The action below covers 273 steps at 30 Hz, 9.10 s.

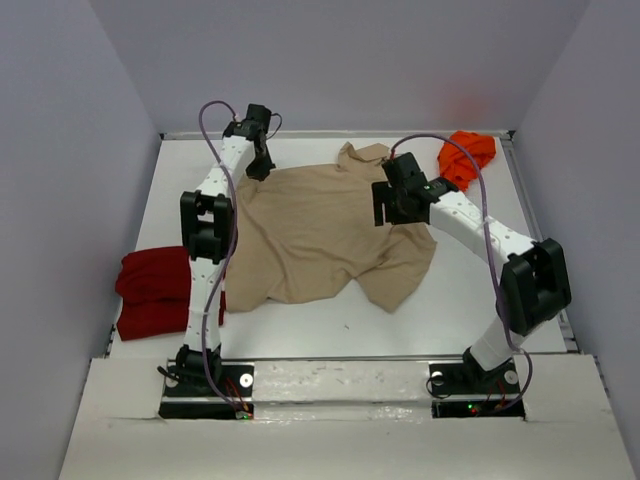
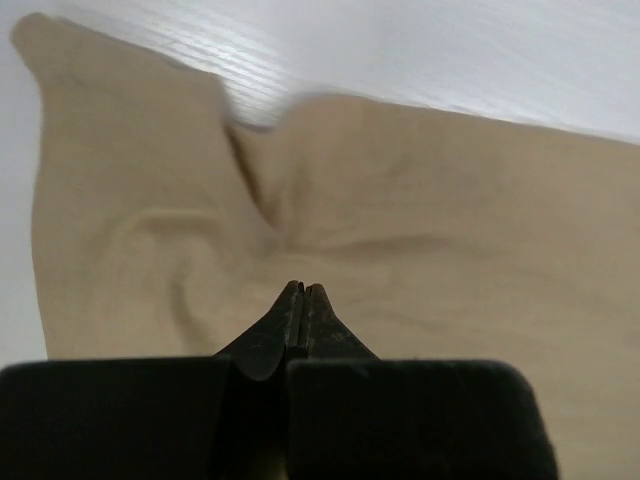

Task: Fold and stack the t-shirts
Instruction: Flatten out the tshirt

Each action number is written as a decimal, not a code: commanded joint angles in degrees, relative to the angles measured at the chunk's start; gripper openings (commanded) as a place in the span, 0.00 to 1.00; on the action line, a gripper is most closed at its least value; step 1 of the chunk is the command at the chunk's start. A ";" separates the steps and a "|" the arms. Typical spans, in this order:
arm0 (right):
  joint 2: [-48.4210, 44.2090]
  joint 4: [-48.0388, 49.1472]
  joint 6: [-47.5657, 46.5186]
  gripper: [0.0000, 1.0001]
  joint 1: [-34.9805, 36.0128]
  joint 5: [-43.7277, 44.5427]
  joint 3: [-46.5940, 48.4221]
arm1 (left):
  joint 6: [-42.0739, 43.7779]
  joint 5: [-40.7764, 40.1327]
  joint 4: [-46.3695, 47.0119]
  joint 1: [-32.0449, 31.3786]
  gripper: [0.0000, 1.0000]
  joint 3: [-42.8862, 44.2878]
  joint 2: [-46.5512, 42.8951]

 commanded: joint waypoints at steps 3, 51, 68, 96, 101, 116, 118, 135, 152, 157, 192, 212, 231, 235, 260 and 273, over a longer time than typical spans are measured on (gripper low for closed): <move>-17.85 0.08 9.71 0.75 0.14 -7.51 -12.18 | 1.58 -5.01 1.07 -4.43 0.00 -6.28 -17.99; -22.17 20.30 34.76 0.00 8.92 -11.49 -43.40 | 2.19 -2.83 10.56 -17.88 0.00 -43.47 -48.85; -32.28 -3.43 65.61 0.00 30.62 23.84 -38.93 | 1.31 -2.29 12.06 -18.59 0.00 -47.33 -47.80; -28.60 -43.26 89.18 0.00 42.14 32.12 -23.45 | 1.31 -2.12 11.53 -20.96 0.00 -48.65 -47.36; -26.22 -37.03 87.60 0.00 47.15 30.90 -22.40 | 1.23 -2.30 11.35 -21.05 0.00 -48.74 -47.00; -19.09 -46.93 99.89 0.88 52.43 33.17 -19.93 | 2.02 -2.47 10.74 -21.05 0.00 -46.37 -47.09; -21.63 -47.91 100.16 0.82 52.43 34.31 -20.20 | 2.10 -2.47 10.91 -21.14 0.00 -46.72 -47.09; -23.84 -11.10 41.63 0.77 18.79 19.21 -24.24 | 2.37 -1.59 10.74 -21.49 0.00 -44.43 -44.89; -44.31 2.61 42.51 0.72 4.97 6.91 -44.78 | 3.16 -1.50 11.00 -21.49 0.00 -44.61 -44.02; -47.30 5.25 43.03 0.71 1.46 2.08 -49.37 | 3.16 -1.15 11.27 -21.49 0.00 -44.96 -44.10; -36.06 16.96 34.42 0.00 -14.45 -1.99 -49.73 | 3.51 0.43 11.97 -21.58 0.00 -44.70 -42.97; -30.97 7.90 27.93 0.00 -23.05 14.20 -33.83 | 3.16 -0.28 12.05 -21.58 0.00 -49.17 -46.48; -25.34 12.21 25.19 0.66 -25.44 2.32 -36.46 | 3.86 0.34 13.02 -21.58 0.00 -50.41 -46.04; -24.37 11.15 24.23 0.81 -25.44 4.43 -33.65 | 3.69 0.60 13.20 -21.49 0.00 -50.67 -46.13; -27.54 8.16 7.09 0.82 -22.45 -12.51 -23.37 | 1.23 2.62 11.97 -19.03 0.00 -42.68 -41.65; -40.08 2.45 24.13 0.80 -11.20 0.39 -35.39 | -2.29 5.18 14.60 -17.27 0.01 -51.35 -44.01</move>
